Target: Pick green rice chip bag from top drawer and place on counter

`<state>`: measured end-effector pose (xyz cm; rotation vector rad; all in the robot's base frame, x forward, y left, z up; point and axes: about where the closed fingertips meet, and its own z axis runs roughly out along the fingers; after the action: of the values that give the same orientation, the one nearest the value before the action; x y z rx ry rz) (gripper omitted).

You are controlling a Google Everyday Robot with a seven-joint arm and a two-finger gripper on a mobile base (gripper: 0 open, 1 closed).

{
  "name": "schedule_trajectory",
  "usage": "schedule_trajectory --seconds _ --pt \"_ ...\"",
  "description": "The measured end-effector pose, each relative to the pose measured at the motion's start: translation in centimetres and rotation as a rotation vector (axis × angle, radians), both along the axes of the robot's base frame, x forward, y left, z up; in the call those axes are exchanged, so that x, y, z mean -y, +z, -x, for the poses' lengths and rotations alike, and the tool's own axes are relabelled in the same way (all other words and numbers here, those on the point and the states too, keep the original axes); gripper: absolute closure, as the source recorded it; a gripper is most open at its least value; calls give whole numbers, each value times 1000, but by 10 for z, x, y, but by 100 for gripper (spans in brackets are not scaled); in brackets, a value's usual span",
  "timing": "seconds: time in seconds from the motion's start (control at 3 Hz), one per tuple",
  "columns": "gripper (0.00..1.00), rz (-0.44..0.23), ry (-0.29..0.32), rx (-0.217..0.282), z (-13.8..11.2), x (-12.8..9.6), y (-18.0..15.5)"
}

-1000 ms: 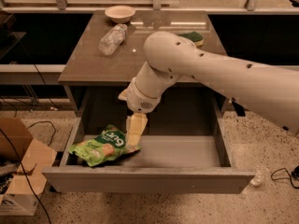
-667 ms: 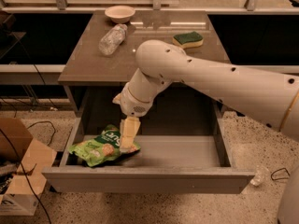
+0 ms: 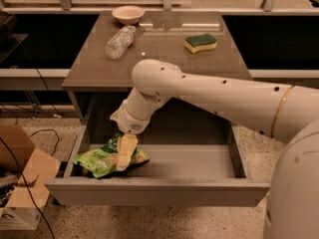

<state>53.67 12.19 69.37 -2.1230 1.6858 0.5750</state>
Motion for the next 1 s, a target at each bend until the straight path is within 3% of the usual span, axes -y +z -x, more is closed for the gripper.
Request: schedule_trajectory --seconds 1.0 --pt "2 34 -86 -51 -3 19 -47"
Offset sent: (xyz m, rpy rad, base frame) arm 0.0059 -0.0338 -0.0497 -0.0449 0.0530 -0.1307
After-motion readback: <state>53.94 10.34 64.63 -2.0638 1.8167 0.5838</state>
